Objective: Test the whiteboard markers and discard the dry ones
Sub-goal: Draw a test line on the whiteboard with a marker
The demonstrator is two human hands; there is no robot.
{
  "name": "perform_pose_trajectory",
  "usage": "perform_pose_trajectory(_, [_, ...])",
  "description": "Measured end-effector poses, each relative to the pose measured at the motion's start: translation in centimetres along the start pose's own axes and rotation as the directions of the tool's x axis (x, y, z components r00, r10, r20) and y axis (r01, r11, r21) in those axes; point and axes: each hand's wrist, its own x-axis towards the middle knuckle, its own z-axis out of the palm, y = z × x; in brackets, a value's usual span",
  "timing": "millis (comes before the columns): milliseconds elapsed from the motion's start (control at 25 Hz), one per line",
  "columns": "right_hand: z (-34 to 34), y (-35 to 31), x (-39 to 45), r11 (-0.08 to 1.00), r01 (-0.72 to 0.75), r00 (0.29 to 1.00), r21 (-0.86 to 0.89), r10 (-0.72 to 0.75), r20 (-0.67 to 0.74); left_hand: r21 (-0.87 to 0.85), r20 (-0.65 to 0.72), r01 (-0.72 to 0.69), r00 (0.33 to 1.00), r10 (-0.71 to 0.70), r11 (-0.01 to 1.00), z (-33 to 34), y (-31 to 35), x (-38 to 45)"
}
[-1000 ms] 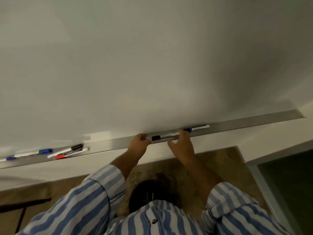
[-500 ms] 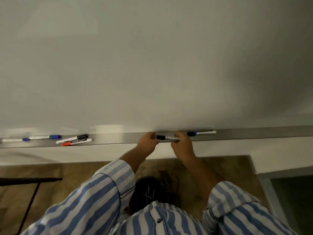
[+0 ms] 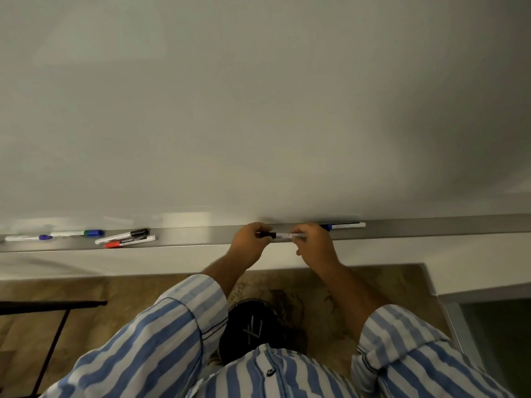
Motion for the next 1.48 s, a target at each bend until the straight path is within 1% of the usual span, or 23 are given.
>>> perform_pose_trajectory(80, [-0.4,-1.1,-0.2,0.991,0.136,0.99,0.004,-0.136,-0.046,0.127,-0.027,-0.154,0.987,0.159,0.98,-1.4,0.7,-0.5])
perform_pose_trajectory(160, [-1.1,-2.6,-0.4,0.959,0.271,0.96,-0.081,-0.275,-0.045,0.301,0.032,-0.318,0.945,0.324,0.899,-3.6,1.2,-1.0])
perform_pose_trajectory(200, [-1.5,-3.5,-0.5,0.935,0.329,0.941,-0.131,-0.336,-0.031,0.359,0.068,-0.376,0.923,0.378,0.854,-4.9,1.5,-1.1])
perform_pose_trajectory(280, [-2.0,-5.7,-0.5,0.875,0.435,0.896,-0.215,-0.444,0.005,0.415,0.112,-0.438,0.894,0.434,0.797,-7.2,2.1,-1.6])
perform_pose_trajectory(400, [-2.6,-9.7,-0.8,0.79,0.543,0.831,-0.286,-0.554,0.05,0.439,0.138,-0.52,0.845,0.517,0.733,-9.8,2.9,-2.7])
perform_pose_trajectory(480, [-3.3,-12.0,-0.9,0.745,0.548,0.814,-0.381,-0.58,0.036,0.46,0.118,-0.561,0.806,0.579,0.688,-11.5,3.2,-3.6])
perform_pose_trajectory(520, [-3.6,-13.0,-1.0,0.743,0.532,0.816,-0.407,-0.577,0.012,0.463,0.101,-0.574,0.792,0.602,0.676,-12.6,3.2,-4.0])
perform_pose_trajectory(560, [-3.8,-14.0,-1.2,0.778,0.515,0.83,-0.36,-0.557,-0.017,0.451,0.089,-0.583,0.782,0.616,0.675,-13.7,3.1,-4.6])
perform_pose_trajectory(600, [-3.7,-15.1,-1.6,0.85,0.491,0.861,-0.193,-0.507,-0.045,0.425,0.079,-0.591,0.779,0.622,0.686,-14.8,3.0,-5.2])
perform_pose_trajectory(640, [-3.5,-16.4,-2.2,0.898,0.431,0.902,0.085,-0.429,-0.048,0.387,0.07,-0.6,0.777,0.626,0.7,-15.9,2.9,-5.8])
perform_pose_trajectory(680, [-3.0,-18.0,-3.1,0.869,0.325,0.936,0.373,-0.351,0.001,0.342,0.063,-0.612,0.772,0.633,0.713,-17.0,2.7,-6.5])
perform_pose_trajectory(720, [-2.2,-19.7,-4.4,0.788,0.213,0.949,0.577,-0.308,0.07,0.303,0.058,-0.633,0.759,0.649,0.712,-18.2,2.5,-7.3])
perform_pose_trajectory(760, [-1.3,-21.3,-5.6,0.723,0.138,0.946,0.677,-0.298,0.125,0.28,0.055,-0.66,0.736,0.674,0.698,-19.2,2.4,-7.9])
perform_pose_trajectory(800, [-0.1,-22.7,-6.6,0.69,0.098,0.936,0.717,-0.309,0.169,0.277,0.059,-0.689,0.708,0.704,0.67,-20.4,2.3,-8.5])
perform_pose_trajectory(880, [2.6,-25.8,-8.2,0.703,0.096,0.925,0.705,-0.325,0.198,0.322,0.086,-0.727,0.661,0.746,0.607,-23.5,1.5,-9.1])
perform_pose_trajectory(920, [3.7,-27.2,-8.7,0.713,0.112,0.927,0.692,-0.325,0.184,0.352,0.099,-0.729,0.653,0.751,0.587,-25.2,1.0,-9.4])
perform_pose_trajectory(1000, [5.4,-30.1,-9.6,0.691,0.132,0.936,0.711,-0.323,0.14,0.391,0.12,-0.737,0.635,0.763,0.551,-28.6,0.1,-9.9])
perform_pose_trajectory(1080, [6.6,-32.5,-10.6,0.642,0.158,0.935,0.75,-0.342,0.096,0.401,0.133,-0.765,0.593,0.794,0.504,-31.3,-0.6,-10.6])
perform_pose_trajectory(1200, [8.3,-35.7,-12.3,0.606,0.25,0.922,0.755,-0.388,0.007,0.396,0.147,-0.808,0.525,0.838,0.437,-34.8,-1.2,-12.0])
perform_pose_trajectory(1360, [9.7,-39.6,-14.3,0.614,0.348,0.896,0.708,-0.44,-0.058,0.466,0.09,-0.794,0.481,0.872,0.39,-38.8,-2.1,-13.4])
perform_pose_trajectory(1480, [9.6,-41.8,-15.4,0.618,0.424,0.869,0.661,-0.484,-0.104,0.438,0.039,-0.816,0.436,0.899,0.377,-40.3,-2.1,-14.5])
